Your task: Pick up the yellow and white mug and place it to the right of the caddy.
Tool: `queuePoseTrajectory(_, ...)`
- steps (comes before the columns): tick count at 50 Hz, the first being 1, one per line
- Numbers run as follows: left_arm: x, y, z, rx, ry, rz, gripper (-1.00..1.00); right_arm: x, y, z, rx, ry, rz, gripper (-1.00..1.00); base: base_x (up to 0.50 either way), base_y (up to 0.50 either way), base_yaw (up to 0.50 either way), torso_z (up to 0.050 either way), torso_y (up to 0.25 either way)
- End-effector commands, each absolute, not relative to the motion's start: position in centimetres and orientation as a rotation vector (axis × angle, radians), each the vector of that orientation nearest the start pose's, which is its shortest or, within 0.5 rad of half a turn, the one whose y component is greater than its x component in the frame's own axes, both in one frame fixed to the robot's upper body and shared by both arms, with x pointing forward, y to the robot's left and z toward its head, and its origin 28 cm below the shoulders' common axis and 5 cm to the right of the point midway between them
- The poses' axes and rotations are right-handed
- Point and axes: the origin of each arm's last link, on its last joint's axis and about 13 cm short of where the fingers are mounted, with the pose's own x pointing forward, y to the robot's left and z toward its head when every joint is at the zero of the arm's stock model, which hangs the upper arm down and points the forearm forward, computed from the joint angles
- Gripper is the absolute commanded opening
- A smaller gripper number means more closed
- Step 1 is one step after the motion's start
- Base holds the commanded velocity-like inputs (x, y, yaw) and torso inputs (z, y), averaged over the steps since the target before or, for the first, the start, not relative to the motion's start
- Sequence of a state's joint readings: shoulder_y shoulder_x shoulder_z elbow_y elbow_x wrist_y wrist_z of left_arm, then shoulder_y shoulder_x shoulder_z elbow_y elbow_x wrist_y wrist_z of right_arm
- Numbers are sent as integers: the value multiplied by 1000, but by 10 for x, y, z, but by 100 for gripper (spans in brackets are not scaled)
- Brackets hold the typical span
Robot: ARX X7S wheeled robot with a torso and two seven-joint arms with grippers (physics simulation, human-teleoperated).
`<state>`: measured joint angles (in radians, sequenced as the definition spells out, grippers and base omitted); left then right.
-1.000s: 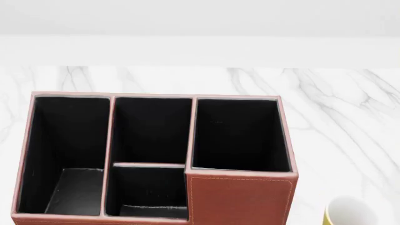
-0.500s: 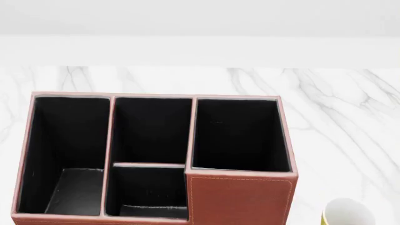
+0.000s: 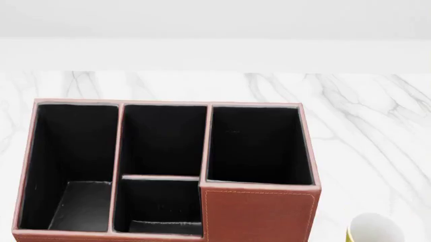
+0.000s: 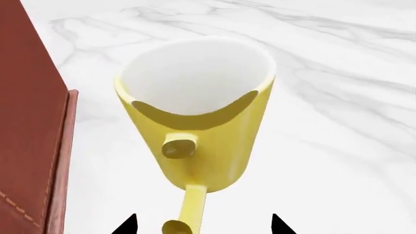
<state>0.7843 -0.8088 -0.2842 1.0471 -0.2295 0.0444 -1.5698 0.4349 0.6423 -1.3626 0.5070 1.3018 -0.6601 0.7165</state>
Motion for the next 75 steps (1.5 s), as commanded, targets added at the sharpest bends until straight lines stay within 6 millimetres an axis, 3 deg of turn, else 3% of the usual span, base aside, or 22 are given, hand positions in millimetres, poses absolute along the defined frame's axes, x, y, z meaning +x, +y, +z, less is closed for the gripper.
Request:
queuePoseTrajectory(1,79,275,174,95,-595,1005,100,211,-164,-35,124,320,-368,100,0,0,0,0,0)
queuePoseTrajectory(13,78,274,174,91,-597,1006,100,208,-165,-19,47,224,-401,100,0,0,0,0,0)
queuePoseTrajectory(42,78,274,174,93,-598,1005,100,206,-166,-10,29,160,-382,100,0,0,0,0,0)
queuePoseTrajectory(75,78,274,174,91,-598,1003,100,197,-162,57,91,-84,-340,100,0,0,0,0,0)
